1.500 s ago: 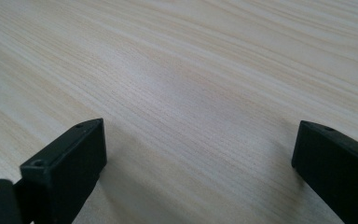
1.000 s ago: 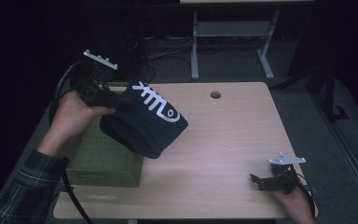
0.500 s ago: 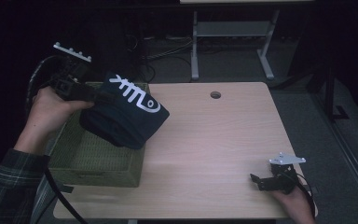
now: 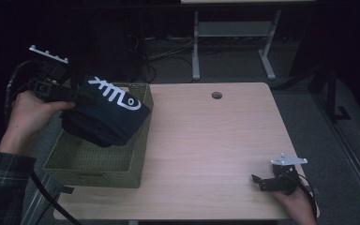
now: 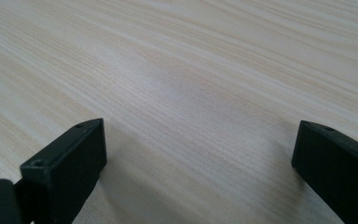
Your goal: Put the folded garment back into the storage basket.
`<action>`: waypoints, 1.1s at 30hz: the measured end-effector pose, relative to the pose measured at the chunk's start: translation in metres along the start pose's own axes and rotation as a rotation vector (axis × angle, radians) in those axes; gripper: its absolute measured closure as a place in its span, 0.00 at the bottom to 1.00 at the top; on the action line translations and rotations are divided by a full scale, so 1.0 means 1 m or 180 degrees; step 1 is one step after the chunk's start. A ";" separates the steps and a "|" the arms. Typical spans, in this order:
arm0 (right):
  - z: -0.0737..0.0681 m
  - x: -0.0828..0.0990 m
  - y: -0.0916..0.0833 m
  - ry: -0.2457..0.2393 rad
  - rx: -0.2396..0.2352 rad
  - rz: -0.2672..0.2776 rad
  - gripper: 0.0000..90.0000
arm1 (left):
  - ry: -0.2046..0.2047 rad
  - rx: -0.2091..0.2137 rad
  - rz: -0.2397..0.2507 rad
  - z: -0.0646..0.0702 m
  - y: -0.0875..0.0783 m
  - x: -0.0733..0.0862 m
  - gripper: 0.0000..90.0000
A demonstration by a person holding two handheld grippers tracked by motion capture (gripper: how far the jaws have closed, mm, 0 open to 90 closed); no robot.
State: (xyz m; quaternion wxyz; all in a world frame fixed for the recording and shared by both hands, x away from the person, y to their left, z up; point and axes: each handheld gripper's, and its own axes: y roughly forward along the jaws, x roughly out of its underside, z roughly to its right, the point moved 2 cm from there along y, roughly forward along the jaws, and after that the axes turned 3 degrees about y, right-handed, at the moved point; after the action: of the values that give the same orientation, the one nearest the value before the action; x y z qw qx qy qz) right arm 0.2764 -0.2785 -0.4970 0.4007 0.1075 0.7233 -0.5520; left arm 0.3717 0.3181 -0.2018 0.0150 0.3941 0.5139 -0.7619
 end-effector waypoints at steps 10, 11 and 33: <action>0.000 0.000 0.000 0.0015 0.0008 0.0005 0.03 | -0.0250 -0.0093 -0.0022 -0.024 0.007 0.024 0.79; 0.000 0.000 0.000 0.0015 0.0009 0.0004 0.03 | -0.0266 -0.0099 -0.0031 -0.026 0.009 0.026 0.79; 0.001 0.000 0.000 0.0008 0.0020 0.0007 0.03 | -0.0708 0.0004 -0.0162 -0.057 0.058 0.071 0.79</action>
State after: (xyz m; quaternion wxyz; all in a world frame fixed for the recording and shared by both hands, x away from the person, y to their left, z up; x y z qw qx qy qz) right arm 0.2767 -0.2790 -0.4972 0.4000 0.1104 0.7220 -0.5536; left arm 0.3811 0.3626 -0.2995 0.0523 0.2939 0.5184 -0.8013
